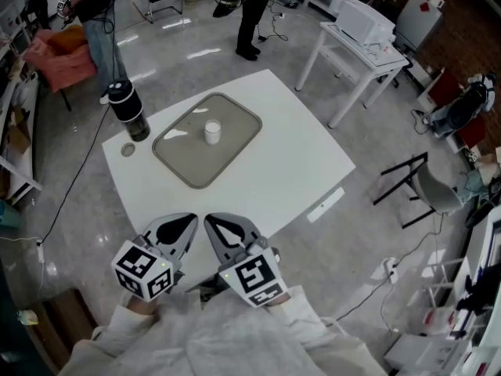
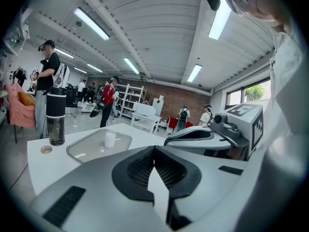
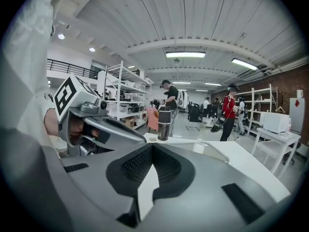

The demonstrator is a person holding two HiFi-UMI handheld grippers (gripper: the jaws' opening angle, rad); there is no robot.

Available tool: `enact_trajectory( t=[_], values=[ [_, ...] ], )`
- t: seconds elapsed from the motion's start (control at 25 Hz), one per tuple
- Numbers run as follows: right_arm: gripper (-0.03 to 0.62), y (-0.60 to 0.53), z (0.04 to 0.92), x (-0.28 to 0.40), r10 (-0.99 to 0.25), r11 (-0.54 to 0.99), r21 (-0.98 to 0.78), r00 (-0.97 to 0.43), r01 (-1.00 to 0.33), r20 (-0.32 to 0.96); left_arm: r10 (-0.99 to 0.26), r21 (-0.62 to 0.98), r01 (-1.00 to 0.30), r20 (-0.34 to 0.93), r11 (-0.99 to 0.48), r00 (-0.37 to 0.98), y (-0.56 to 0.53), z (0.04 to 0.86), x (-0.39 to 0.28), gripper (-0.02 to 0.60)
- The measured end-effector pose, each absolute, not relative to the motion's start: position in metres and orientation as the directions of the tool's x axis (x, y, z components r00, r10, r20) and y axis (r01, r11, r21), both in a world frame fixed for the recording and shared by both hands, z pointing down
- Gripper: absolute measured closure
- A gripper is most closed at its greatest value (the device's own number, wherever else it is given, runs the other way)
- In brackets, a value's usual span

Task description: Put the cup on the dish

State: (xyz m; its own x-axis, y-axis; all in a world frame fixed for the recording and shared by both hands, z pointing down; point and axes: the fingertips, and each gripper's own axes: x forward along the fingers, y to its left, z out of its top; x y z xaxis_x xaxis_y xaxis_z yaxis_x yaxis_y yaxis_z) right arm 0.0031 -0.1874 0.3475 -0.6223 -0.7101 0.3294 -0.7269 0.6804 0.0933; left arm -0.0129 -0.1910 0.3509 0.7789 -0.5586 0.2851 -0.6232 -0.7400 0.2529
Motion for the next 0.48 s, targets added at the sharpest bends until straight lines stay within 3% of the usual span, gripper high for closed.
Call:
enact_trajectory(
  t=[0.48],
  values=[
    [0.582, -0.1860, 0.3492, -0.0037, -0.685, 0.706, 0.073, -0.652, -0.705, 0.326, -0.563, 0.250, -0.630, 0.291, -0.735, 0.773, -0.1876, 0.3547, -0.0094, 0.574]
  ],
)
